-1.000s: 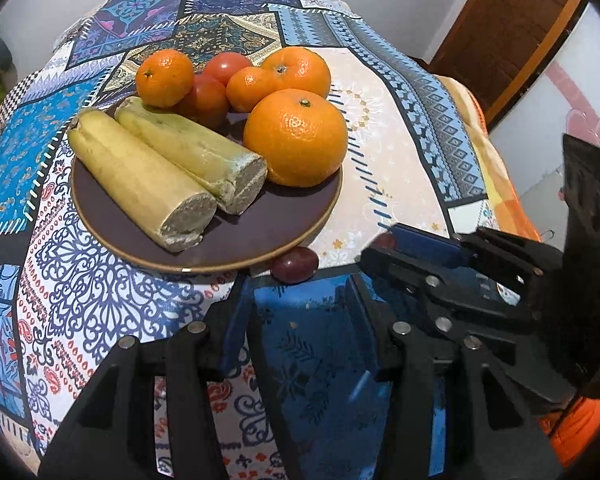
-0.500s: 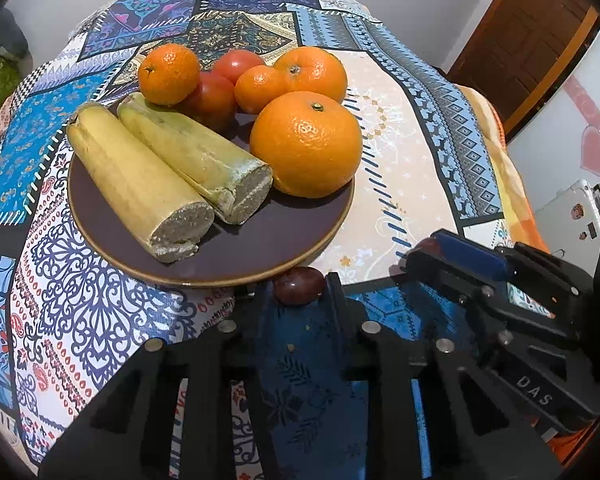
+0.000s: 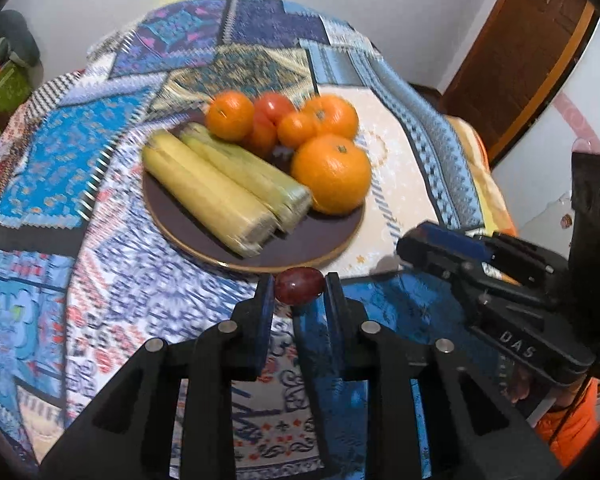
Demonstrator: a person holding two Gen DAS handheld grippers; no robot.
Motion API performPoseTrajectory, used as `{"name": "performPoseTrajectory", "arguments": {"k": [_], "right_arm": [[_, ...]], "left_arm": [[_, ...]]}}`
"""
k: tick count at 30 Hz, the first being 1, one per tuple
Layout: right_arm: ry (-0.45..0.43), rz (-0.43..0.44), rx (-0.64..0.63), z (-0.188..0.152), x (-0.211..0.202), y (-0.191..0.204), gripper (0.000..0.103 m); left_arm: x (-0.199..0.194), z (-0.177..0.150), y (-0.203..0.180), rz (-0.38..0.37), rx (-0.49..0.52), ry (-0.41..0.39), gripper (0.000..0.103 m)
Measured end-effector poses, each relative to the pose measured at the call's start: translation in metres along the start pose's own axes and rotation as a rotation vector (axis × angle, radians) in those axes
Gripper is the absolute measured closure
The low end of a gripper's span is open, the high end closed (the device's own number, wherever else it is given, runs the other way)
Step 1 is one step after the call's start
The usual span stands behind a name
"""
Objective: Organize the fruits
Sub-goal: 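Set both dates on the plate beside the corn and open both grippers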
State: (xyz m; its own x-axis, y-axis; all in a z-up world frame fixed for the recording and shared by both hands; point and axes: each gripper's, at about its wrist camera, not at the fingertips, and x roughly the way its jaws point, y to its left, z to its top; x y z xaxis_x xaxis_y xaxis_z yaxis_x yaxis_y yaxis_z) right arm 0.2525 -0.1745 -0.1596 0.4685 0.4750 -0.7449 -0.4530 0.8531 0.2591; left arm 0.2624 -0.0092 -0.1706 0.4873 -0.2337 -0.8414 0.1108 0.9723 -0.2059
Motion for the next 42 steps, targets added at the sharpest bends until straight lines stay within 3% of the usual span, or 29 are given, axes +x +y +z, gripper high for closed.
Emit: {"name": "performPoseTrajectory", "arguments": {"k": [13,33,42], "right_arm": [[0.026,0.026,-0.028,0.016,0.029,0.016,0.08],[0.051,0.029,-0.021,0.013,0.044,0.013,0.078],[0.033,0.023,0.012,0.012,0.039,0.007,0.062]], "left_arm": [[0.009,0.014,0.015,-0.015,-0.032,-0.013,0.078],[0.032,0.015,0.012,-0.02,-0.021,0.007,0.078],[0.027,0.014,0.016,-0.047,-0.047,0.0,0.073]]}}
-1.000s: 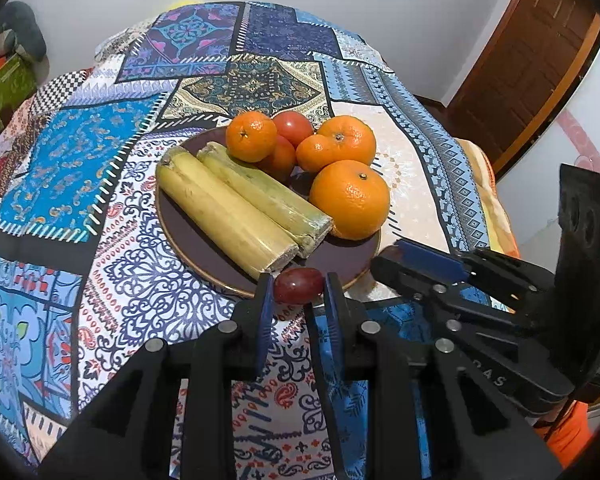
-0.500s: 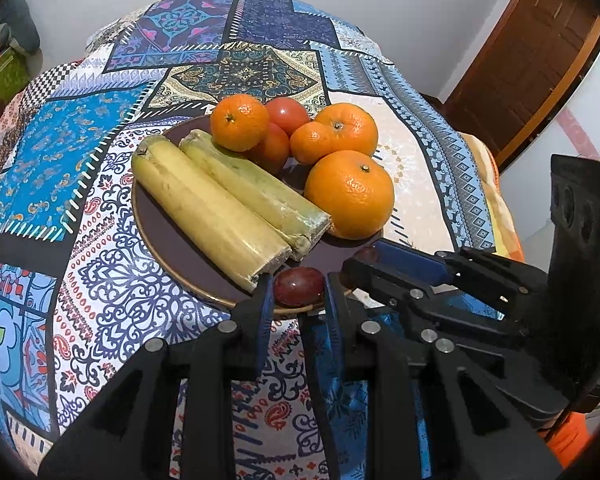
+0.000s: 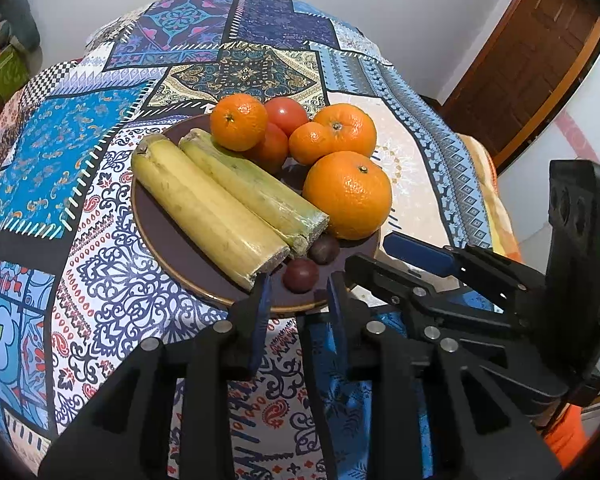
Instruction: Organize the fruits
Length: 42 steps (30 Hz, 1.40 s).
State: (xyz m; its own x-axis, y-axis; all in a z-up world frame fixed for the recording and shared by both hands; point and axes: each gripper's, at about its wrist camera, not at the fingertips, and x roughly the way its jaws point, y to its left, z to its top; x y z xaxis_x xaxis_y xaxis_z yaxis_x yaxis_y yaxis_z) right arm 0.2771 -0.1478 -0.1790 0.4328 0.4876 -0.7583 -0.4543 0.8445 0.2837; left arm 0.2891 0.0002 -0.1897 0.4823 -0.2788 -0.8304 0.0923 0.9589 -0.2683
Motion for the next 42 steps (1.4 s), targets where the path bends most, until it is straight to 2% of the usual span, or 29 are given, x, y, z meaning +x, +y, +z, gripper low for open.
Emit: {"name": "performPoseTrajectory", "arguments": {"k": [5,11,19,25,28,32,35,37,42], "right_arm": [[-0.019,-0.004,-0.013,0.001,-0.009,0.004,0.06],[-0.084,-0.023,-0.008,0.004,-0.04,0.009,0.06],[-0.266,-0.059,-0.022,0.011,-0.121,0.03,0.06],[-0.418,-0.072,-0.062,0.007,-0.185,0.064,0.06],[-0.472,-0.068,-0.078,0.003,-0.208,0.08,0.06],[-0.538,-0.084,-0.106,-0.006,-0.234,0.101,0.059],[-0.576,-0.085,-0.116,-0.012,-0.247,0.111,0.055],[-0.601,-0.089,-0.119,-0.015,-0.254,0.117,0.051],[-0.639,-0.106,-0.123,-0.021,-0.26,0.125,0.038]], "left_arm": [[-0.01,-0.002,-0.002,0.008,0.011,-0.01,0.072],[-0.049,-0.004,-0.007,0.018,0.033,-0.092,0.072],[-0.136,-0.01,-0.022,0.035,0.079,-0.276,0.072],[-0.209,-0.024,-0.042,0.063,0.129,-0.443,0.072],[-0.243,-0.037,-0.052,0.076,0.15,-0.527,0.072],[-0.277,-0.051,-0.057,0.063,0.166,-0.592,0.071],[-0.297,-0.062,-0.062,0.081,0.178,-0.646,0.065],[-0.307,-0.071,-0.064,0.088,0.185,-0.681,0.053],[-0.326,-0.086,-0.067,0.114,0.188,-0.746,0.037]]}}
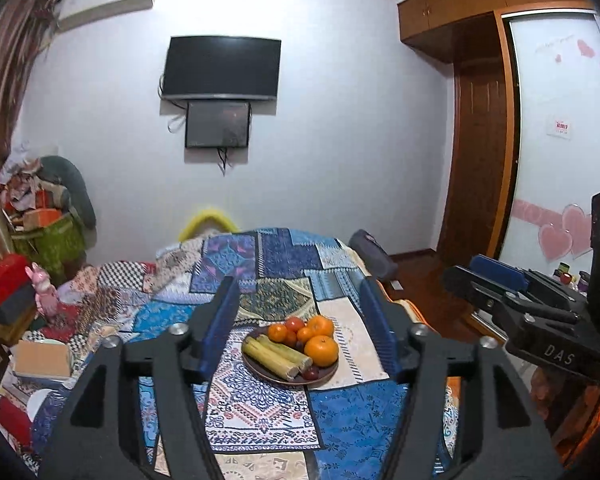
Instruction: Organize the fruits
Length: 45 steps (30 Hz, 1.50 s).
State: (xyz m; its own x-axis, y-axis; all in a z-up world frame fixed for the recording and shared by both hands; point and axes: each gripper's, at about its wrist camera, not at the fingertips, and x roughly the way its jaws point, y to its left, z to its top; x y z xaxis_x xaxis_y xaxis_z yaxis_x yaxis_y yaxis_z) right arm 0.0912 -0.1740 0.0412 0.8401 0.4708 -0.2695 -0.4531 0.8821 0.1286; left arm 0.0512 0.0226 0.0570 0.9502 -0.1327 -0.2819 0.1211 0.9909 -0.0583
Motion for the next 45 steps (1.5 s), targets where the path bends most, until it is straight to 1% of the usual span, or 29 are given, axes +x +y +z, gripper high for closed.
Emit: {"name": "performPoseTrajectory", "arguments": {"k": [1,2,4,5,7,12,14,17,23,45], "right_arm": [[-0.007,-0.007,-0.002,0.0,-0.002,0.002,0.032],[-0.014,-0.014,-0.004,0.0,-0.004,0.003,0.028],[-0.028,-0.028,-0.011,0.0,-0.007,0.006,0.023],[-0.032,-0.03,-0.015,0.0,-0.009,0.007,0.022],[-0.045,-0.031,-0.017,0.001,-0.012,0.008,0.019],[-0.061,-0.043,-0.019,-0.001,-0.02,0.01,0.013],[-0.066,-0.059,-0.021,-0.001,-0.02,0.011,0.006],[-0.08,-0.089,-0.024,-0.003,-0.023,0.012,0.0],[-0.087,-0.119,-0.042,-0.003,-0.025,0.014,0.0],[-0.092,-0.127,-0.048,-0.003,-0.032,0.013,0.0]], "left_arm": [[-0.003,0.0,-0.001,0.001,0.002,-0.006,0.034],[-0.005,0.0,-0.001,0.002,0.004,-0.011,0.033],[-0.009,-0.001,-0.002,0.009,0.008,-0.021,0.026],[-0.011,-0.001,-0.002,0.013,0.01,-0.026,0.023],[-0.015,-0.002,-0.003,0.022,0.014,-0.039,0.012],[-0.02,-0.003,-0.005,0.025,0.014,-0.052,0.002],[-0.022,-0.004,-0.005,0.03,0.01,-0.053,0.001],[-0.023,-0.005,-0.004,0.04,0.001,-0.054,0.0],[-0.024,-0.007,-0.003,0.047,-0.001,-0.054,0.0],[-0.027,-0.007,-0.006,0.043,0.003,-0.068,0.0]]}}
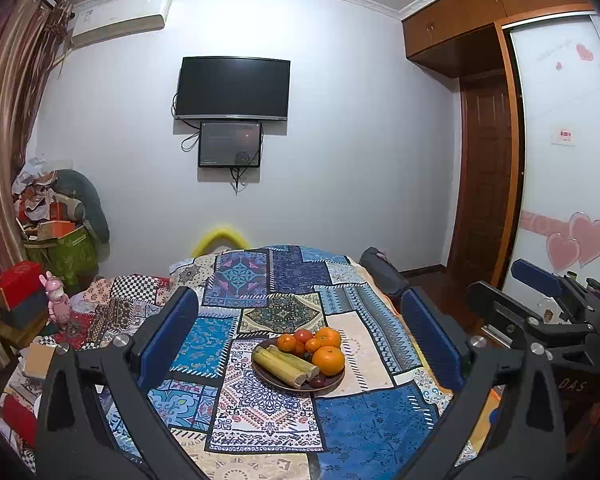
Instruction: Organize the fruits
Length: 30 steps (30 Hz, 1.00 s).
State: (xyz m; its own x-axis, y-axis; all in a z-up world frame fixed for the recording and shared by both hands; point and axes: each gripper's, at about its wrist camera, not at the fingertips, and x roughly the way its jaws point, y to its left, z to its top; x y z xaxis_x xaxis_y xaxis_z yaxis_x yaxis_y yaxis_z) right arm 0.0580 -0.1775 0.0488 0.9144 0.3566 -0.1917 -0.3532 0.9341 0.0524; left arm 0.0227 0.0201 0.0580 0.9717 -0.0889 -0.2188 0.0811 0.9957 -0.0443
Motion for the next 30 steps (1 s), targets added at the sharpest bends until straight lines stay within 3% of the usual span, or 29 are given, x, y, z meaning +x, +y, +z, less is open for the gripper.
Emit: {"name": "performPoseTrajectory", "arguments": {"k": [30], "right_arm": [[-0.008,-0.014,-0.01,0.0034,-0.0004,0.001,0.0]], "left_arm": [[0.0019,-0.0023,-0.0007,-0.01,-0.006,0.026,0.0]]}}
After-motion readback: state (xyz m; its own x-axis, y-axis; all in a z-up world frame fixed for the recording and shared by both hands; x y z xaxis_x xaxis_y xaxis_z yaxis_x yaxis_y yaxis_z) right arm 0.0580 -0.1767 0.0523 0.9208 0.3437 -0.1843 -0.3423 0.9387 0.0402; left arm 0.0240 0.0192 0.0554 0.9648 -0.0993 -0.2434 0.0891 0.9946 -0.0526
